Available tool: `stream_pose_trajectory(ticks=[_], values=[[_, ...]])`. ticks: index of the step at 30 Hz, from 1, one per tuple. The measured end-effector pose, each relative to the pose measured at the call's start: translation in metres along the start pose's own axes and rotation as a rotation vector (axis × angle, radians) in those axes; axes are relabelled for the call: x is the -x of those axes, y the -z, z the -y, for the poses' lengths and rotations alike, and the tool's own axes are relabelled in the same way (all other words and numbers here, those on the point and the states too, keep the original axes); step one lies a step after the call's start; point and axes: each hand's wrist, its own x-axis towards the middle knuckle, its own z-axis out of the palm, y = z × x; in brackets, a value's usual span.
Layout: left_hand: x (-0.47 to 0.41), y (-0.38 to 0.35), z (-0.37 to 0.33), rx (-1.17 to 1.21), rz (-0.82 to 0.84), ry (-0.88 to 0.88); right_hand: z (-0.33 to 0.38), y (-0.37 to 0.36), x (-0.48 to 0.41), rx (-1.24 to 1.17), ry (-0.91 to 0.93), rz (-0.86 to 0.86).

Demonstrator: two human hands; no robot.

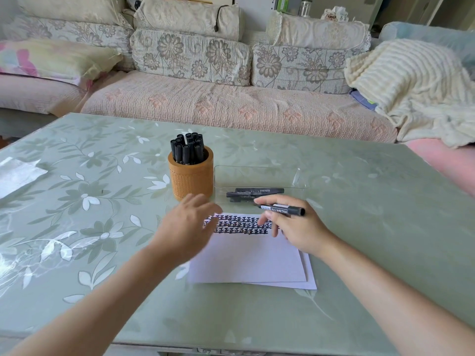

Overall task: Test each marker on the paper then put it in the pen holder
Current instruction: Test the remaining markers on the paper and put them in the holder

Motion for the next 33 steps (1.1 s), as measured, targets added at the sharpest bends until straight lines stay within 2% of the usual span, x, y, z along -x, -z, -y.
stream_pose_trajectory(ticks=[4,9,13,16,20,25,33], values=[[0.002,0.006,0.026,-0.098,0.015,0.223,0.006,-0.002,-0.006,0.052,-0.019,0.168],[0.005,0.003,0.036,-0.170,0.103,0.362,0.021,-0.008,-0.012,-0.171,-0.174,0.260],[0.003,0.005,0.041,-0.147,0.128,0.392,0.021,-0.010,-0.014,0.061,-0.119,0.222],[-0.001,0.011,0.036,-0.047,0.048,0.375,0.016,-0.012,-0.016,0.163,-0.057,0.151],[-0.003,0.019,0.025,0.044,-0.039,0.246,0.011,-0.014,-0.018,0.331,0.000,0.055],[0.000,0.022,0.008,0.109,-0.032,0.133,0.019,-0.018,-0.014,0.435,0.055,0.021],[0.002,0.020,-0.002,0.140,0.011,0.076,0.024,-0.021,-0.010,0.491,0.052,0.040]])
